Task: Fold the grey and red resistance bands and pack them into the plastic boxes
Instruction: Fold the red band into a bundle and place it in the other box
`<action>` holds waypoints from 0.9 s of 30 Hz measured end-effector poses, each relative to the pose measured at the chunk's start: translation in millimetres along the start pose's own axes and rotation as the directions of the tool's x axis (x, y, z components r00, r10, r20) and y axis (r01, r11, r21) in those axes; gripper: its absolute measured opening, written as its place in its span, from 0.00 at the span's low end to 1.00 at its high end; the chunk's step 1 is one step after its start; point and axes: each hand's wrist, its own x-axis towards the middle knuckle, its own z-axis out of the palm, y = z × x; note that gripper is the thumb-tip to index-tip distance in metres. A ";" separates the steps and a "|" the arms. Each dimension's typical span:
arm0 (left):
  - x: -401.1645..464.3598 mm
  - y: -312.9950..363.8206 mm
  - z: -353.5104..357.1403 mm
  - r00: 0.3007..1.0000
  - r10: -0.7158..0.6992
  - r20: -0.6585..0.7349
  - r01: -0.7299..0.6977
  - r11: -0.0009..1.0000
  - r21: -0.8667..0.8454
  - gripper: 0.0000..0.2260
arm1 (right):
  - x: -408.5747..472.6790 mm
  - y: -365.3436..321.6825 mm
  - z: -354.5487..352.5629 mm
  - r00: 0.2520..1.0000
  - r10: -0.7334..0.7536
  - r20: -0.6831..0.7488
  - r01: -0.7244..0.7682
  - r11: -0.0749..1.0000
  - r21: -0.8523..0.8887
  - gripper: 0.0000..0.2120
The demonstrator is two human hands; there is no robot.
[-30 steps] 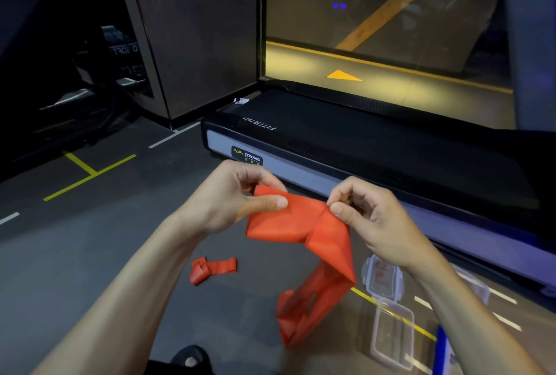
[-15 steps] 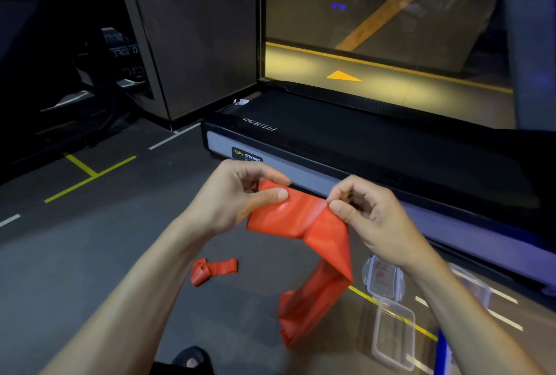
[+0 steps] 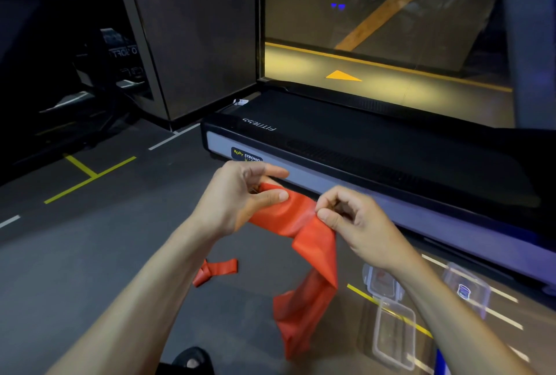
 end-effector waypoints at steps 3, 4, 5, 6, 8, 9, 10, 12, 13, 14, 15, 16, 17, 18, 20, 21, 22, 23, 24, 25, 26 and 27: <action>1.2 1.1 1.5 1.000 0.010 0.008 -0.011 1.000 0.021 0.15 | -0.4 0.0 3.7 1.000 0.013 0.002 -0.013 1.000 0.013 0.06; 1.3 2.1 1.9 1.000 0.021 0.013 -0.022 0.999 0.038 0.14 | -0.3 0.1 4.9 1.000 0.012 0.000 -0.012 1.000 0.021 0.06; 1.5 3.4 2.8 0.999 0.034 0.024 -0.035 0.998 0.050 0.14 | -0.1 0.4 6.3 1.000 0.009 -0.001 -0.009 1.000 0.028 0.05; 1.5 4.4 3.8 0.998 0.045 0.043 -0.047 0.998 0.047 0.14 | 0.2 0.8 7.9 1.000 0.005 -0.001 -0.005 0.999 0.038 0.03; -0.1 8.4 5.5 0.994 0.057 0.090 -0.058 0.998 0.009 0.14 | 0.7 -0.2 12.5 1.000 -0.003 0.004 0.002 0.997 0.076 0.02; -0.2 9.4 6.1 0.991 0.076 0.109 -0.079 0.997 0.022 0.14 | 1.1 -1.8 15.0 1.000 -0.011 0.011 0.010 0.994 0.113 0.02; -0.3 10.6 6.3 0.985 0.113 0.127 -0.123 0.990 0.074 0.14 | 1.2 -4.1 17.2 0.999 -0.029 0.020 0.025 0.987 0.159 0.02; -0.9 14.4 7.6 0.970 0.169 0.175 -0.197 0.967 0.161 0.14 | 0.9 -10.4 20.7 0.997 -0.067 0.035 0.057 0.971 0.231 0.02; -0.9 16.1 7.8 0.965 0.179 0.193 -0.212 0.963 0.166 0.15 | 1.2 -13.5 22.2 0.997 -0.072 0.040 0.060 0.968 0.242 0.02; -0.8 17.0 7.3 0.962 0.184 0.202 -0.221 0.960 0.174 0.15 | 1.9 -15.3 23.4 0.997 -0.069 0.042 0.057 0.969 0.240 0.02; -0.6 17.0 6.6 0.961 0.190 0.199 -0.228 0.955 0.190 0.15 | 2.9 -15.9 24.4 0.997 -0.060 0.039 0.050 0.971 0.233 0.01; -0.8 17.5 6.4 0.963 0.191 0.192 -0.231 0.949 0.216 0.15 | 3.9 -14.9 25.2 0.998 -0.046 0.030 0.038 0.973 0.229 0.01; -1.0 16.8 6.0 0.963 0.191 0.189 -0.233 0.945 0.229 0.14 | 4.4 -14.1 25.7 0.999 -0.029 0.018 0.024 0.973 0.232 0.01; -1.4 16.5 5.2 0.963 0.191 0.192 -0.232 0.948 0.219 0.14 | 4.9 -13.3 26.3 1.000 -0.015 0.005 0.013 0.973 0.232 0.01; -3.2 16.4 5.5 0.964 0.185 0.193 -0.216 0.964 0.154 0.14 | 5.1 -13.6 28.3 1.000 -0.002 -0.032 0.009 0.975 0.221 0.03; -3.9 16.0 6.4 0.967 0.179 0.179 -0.202 0.972 0.118 0.14 | 5.2 -14.6 29.2 0.999 0.002 -0.053 0.010 0.977 0.214 0.03; -4.9 16.3 7.4 0.972 0.174 0.159 -0.191 0.977 0.095 0.15 | 5.3 -16.0 30.0 0.997 0.003 -0.075 0.013 0.979 0.205 0.03; -5.5 16.2 8.5 0.975 0.175 0.135 -0.187 0.979 0.085 0.16 | 5.6 -17.2 30.7 0.995 0.000 -0.098 0.018 0.982 0.190 0.03; -6.3 16.3 9.7 0.976 0.184 0.113 -0.194 0.978 0.083 0.18 | 6.0 -17.9 31.2 0.993 -0.006 -0.119 0.027 0.985 0.170 0.03; -7.1 16.1 11.0 0.975 0.203 0.090 -0.210 0.974 0.088 0.19 | 6.3 -18.2 31.5 0.990 -0.013 -0.138 0.033 0.988 0.148 0.03; -7.7 16.5 12.5 0.973 0.222 0.064 -0.227 0.970 0.091 0.21 | 6.5 -18.0 31.6 0.988 -0.017 -0.153 0.037 0.992 0.123 0.03; -7.7 15.6 13.6 0.973 0.231 0.030 -0.233 0.968 0.089 0.23 | 6.7 -17.8 31.4 0.986 -0.019 -0.167 0.035 0.995 0.096 0.02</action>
